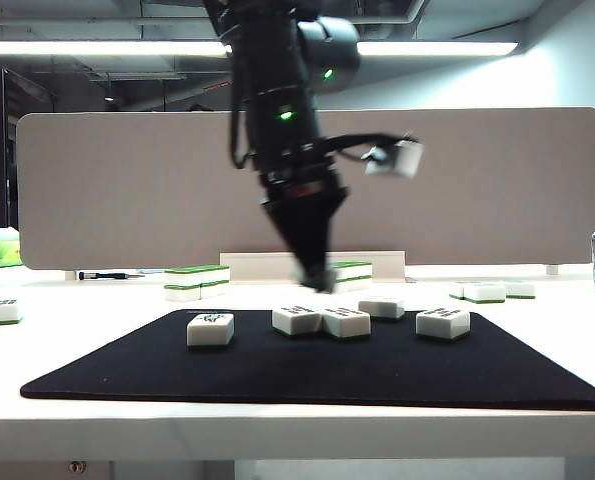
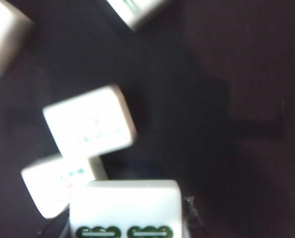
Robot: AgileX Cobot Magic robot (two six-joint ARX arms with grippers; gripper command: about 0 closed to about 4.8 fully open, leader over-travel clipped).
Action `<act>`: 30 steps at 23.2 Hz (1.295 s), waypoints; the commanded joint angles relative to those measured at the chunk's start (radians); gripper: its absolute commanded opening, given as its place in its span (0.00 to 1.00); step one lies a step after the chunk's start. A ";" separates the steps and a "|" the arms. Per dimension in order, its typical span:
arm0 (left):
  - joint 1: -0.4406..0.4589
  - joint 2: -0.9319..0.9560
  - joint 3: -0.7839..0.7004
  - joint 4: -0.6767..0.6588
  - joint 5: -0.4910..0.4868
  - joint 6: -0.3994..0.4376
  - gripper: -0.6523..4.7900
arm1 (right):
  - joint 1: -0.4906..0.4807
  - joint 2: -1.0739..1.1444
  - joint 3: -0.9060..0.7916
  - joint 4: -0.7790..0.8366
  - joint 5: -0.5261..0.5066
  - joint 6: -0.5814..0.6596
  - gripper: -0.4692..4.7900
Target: Align six mahjong tiles in a row on the table.
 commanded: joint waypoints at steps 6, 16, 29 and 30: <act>0.061 0.061 -0.001 -0.087 -0.014 0.062 0.32 | 0.002 -0.012 0.003 0.012 0.002 -0.003 0.09; 0.093 0.093 -0.001 -0.076 -0.017 0.103 0.33 | 0.002 -0.012 0.003 0.013 0.002 -0.003 0.09; 0.096 0.092 0.001 -0.071 -0.017 0.101 0.70 | 0.002 -0.012 0.003 0.013 0.029 -0.003 0.09; 0.096 0.091 0.002 -0.072 -0.017 0.099 0.71 | 0.002 -0.012 0.003 0.013 0.029 -0.003 0.09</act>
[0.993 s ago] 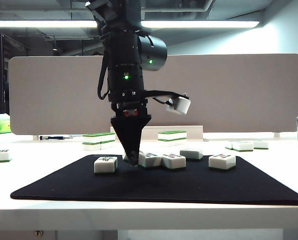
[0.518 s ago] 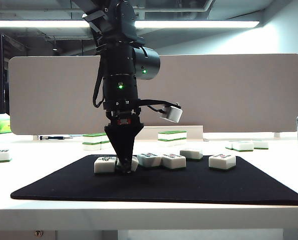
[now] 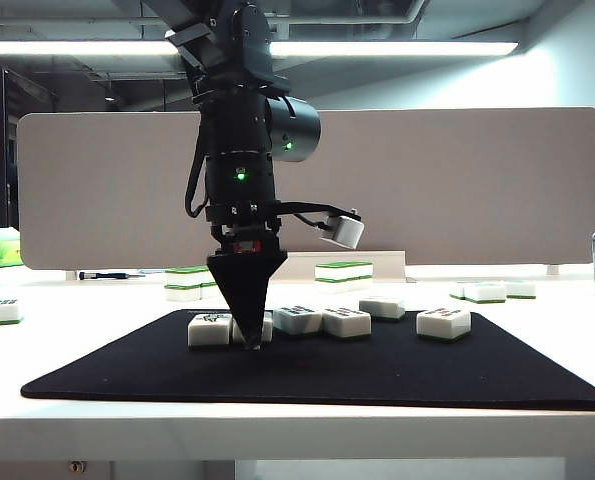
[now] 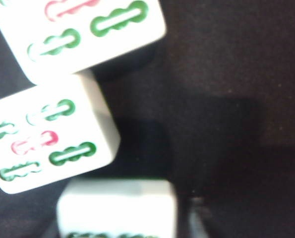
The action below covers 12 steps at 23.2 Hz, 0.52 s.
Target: Align six mahjong tiles in a row on the table.
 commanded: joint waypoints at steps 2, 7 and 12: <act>0.000 -0.010 0.006 -0.005 0.002 -0.007 0.71 | 0.001 -0.012 0.003 0.013 0.003 -0.003 0.09; -0.016 -0.074 0.006 0.063 0.000 -0.101 0.71 | 0.000 -0.012 0.003 0.013 0.003 -0.003 0.09; -0.025 -0.102 0.005 0.427 0.079 -0.617 0.71 | 0.000 -0.012 0.003 0.013 0.006 -0.003 0.09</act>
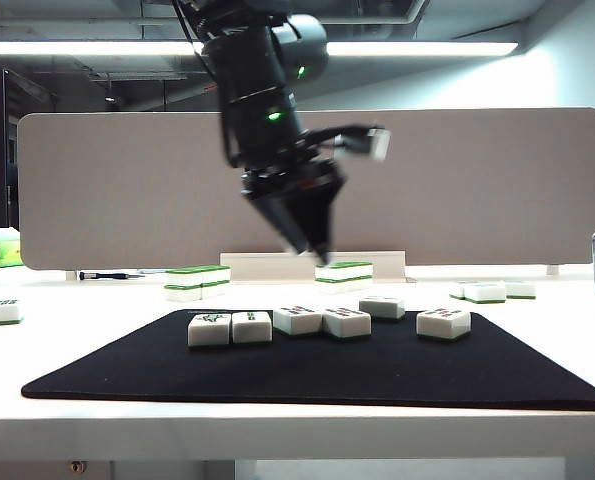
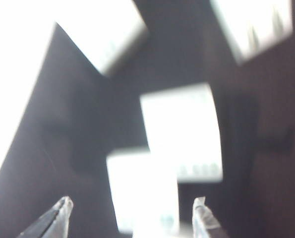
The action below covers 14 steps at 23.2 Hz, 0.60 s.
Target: Align six mahjong tiles in a row on the table.
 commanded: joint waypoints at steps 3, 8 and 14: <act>-0.006 0.029 0.001 0.386 0.041 -0.571 0.70 | 0.001 -0.012 0.003 0.013 0.005 -0.003 0.09; -0.024 0.095 0.001 0.496 0.014 -0.620 0.70 | 0.001 -0.012 0.003 0.013 0.005 -0.003 0.09; -0.039 0.177 0.001 0.516 -0.030 -0.618 0.70 | 0.001 -0.012 0.003 0.013 0.008 -0.003 0.09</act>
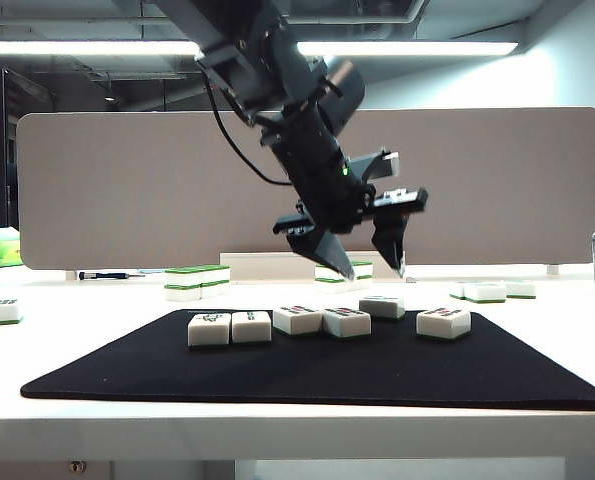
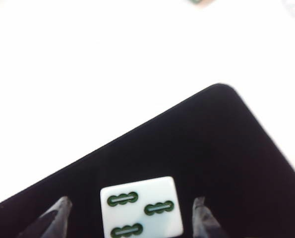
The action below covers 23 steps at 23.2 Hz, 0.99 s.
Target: Align six mahjong tiles in a row on the table.
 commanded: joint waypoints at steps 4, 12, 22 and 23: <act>-0.007 0.036 0.002 0.051 -0.002 -0.002 0.70 | 0.001 -0.012 0.003 0.013 0.004 -0.003 0.09; -0.008 0.058 0.001 0.066 -0.002 0.000 0.70 | 0.001 -0.012 0.003 0.013 0.026 -0.003 0.09; -0.021 0.071 0.001 0.058 -0.003 0.000 0.44 | 0.001 -0.012 0.003 0.013 0.027 -0.003 0.09; -0.021 0.071 0.001 0.058 -0.003 0.000 0.44 | 0.001 -0.012 0.003 0.013 0.027 -0.003 0.09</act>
